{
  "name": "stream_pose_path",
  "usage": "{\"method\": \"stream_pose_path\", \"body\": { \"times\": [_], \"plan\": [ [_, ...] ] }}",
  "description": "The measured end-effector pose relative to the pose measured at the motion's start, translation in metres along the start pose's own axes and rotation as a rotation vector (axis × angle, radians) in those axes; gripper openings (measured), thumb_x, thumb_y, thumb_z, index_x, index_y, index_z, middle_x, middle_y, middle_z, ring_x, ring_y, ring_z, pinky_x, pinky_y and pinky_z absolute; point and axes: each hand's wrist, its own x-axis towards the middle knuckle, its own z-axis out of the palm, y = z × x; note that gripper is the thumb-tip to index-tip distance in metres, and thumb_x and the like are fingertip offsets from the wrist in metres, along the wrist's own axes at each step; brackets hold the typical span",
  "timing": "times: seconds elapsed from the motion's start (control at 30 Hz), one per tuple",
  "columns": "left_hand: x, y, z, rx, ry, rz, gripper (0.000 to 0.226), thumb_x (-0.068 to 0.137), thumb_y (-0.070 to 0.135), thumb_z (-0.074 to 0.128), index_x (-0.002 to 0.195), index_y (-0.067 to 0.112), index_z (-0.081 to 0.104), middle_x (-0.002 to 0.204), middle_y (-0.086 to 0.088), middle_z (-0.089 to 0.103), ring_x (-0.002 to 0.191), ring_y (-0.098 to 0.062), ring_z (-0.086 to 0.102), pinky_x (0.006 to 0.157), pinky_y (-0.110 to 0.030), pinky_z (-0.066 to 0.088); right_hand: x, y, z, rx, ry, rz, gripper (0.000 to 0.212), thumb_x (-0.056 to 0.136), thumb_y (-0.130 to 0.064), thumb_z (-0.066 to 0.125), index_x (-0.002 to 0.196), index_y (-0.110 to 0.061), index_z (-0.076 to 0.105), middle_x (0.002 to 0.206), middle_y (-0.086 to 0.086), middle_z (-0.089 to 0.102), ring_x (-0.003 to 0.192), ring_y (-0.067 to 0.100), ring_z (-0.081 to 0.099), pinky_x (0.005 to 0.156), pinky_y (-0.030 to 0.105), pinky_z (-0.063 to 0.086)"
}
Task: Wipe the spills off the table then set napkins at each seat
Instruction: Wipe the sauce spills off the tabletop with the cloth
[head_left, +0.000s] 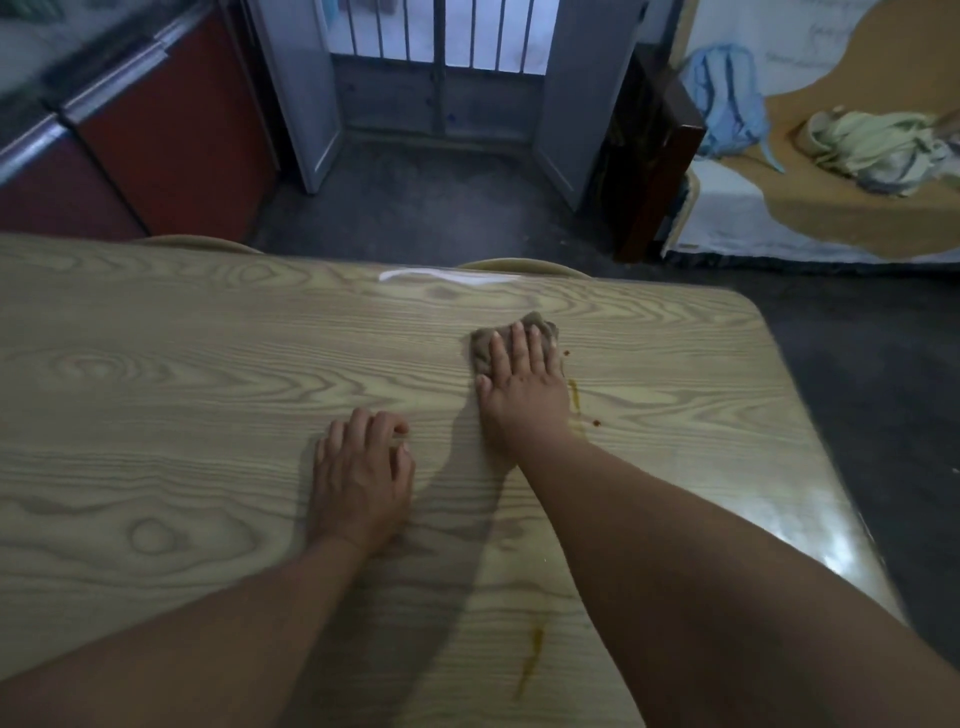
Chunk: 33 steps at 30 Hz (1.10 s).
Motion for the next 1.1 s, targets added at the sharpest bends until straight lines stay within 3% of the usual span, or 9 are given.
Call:
{"method": "stream_pose_path", "body": {
  "times": [0.13,0.3,0.7,0.9,0.97,1.03,1.1],
  "plan": [
    [-0.001,0.000,-0.001,-0.002,0.009,0.017,0.024,0.080,0.035,0.041,0.094,0.023,0.056,0.096,-0.005,0.056,0.091,-0.030,0.053,0.080,-0.041,0.039,-0.005,-0.005,-0.003,0.088,-0.053,0.281,0.067,0.100,-0.042,0.021,0.154,-0.010,-0.001,0.160,0.020,-0.013,0.148,0.035,-0.013,0.120,0.047,-0.008],
    [-0.002,0.000,-0.003,-0.018,0.004,0.020,0.025,0.080,0.035,0.040,0.094,0.023,0.057,0.097,-0.005,0.057,0.092,-0.030,0.054,0.081,-0.040,0.036,-0.038,0.001,-0.002,0.176,-0.069,0.429,0.069,0.100,-0.043,0.025,0.154,-0.009,-0.002,0.158,0.022,-0.016,0.147,0.038,-0.014,0.119,0.048,-0.008],
    [-0.005,0.001,-0.008,-0.039,-0.033,0.019,0.027,0.079,0.037,0.038,0.094,0.022,0.055,0.100,-0.009,0.055,0.094,-0.033,0.052,0.080,-0.043,0.041,-0.147,-0.017,0.009,0.227,-0.090,0.479,0.080,0.097,-0.052,0.031,0.153,-0.007,-0.002,0.157,0.026,-0.015,0.146,0.040,-0.013,0.118,0.049,-0.009],
    [-0.005,0.001,-0.009,-0.052,-0.037,0.023,0.027,0.079,0.036,0.038,0.095,0.021,0.055,0.101,-0.012,0.055,0.097,-0.035,0.052,0.081,-0.044,0.042,-0.175,-0.032,0.011,0.206,-0.140,0.433,0.077,0.098,-0.046,0.034,0.153,-0.006,-0.001,0.156,0.028,-0.014,0.146,0.042,-0.011,0.118,0.051,-0.005],
    [-0.005,0.001,-0.009,-0.052,-0.032,0.031,0.028,0.079,0.035,0.039,0.095,0.020,0.056,0.100,-0.013,0.055,0.097,-0.036,0.052,0.080,-0.044,0.042,-0.185,-0.040,0.016,0.197,-0.119,0.414,0.076,0.096,-0.043,0.043,0.153,-0.005,0.010,0.156,0.031,-0.003,0.146,0.045,-0.001,0.118,0.053,0.002],
    [-0.005,0.001,-0.008,-0.054,-0.033,0.030,0.028,0.079,0.035,0.039,0.095,0.019,0.056,0.100,-0.015,0.055,0.097,-0.037,0.052,0.080,-0.045,0.042,-0.193,-0.047,0.021,0.144,-0.034,0.418,0.072,0.084,-0.040,0.060,0.144,-0.005,0.042,0.150,0.032,0.028,0.140,0.047,0.028,0.113,0.056,0.024],
    [-0.005,0.000,-0.008,-0.051,-0.038,0.030,0.030,0.079,0.035,0.038,0.096,0.018,0.057,0.101,-0.016,0.055,0.097,-0.037,0.052,0.080,-0.046,0.042,-0.206,-0.049,0.027,0.147,0.006,0.341,0.065,0.073,-0.036,0.062,0.131,-0.007,0.060,0.140,0.029,0.046,0.130,0.044,0.046,0.106,0.054,0.038]
  ]
}}
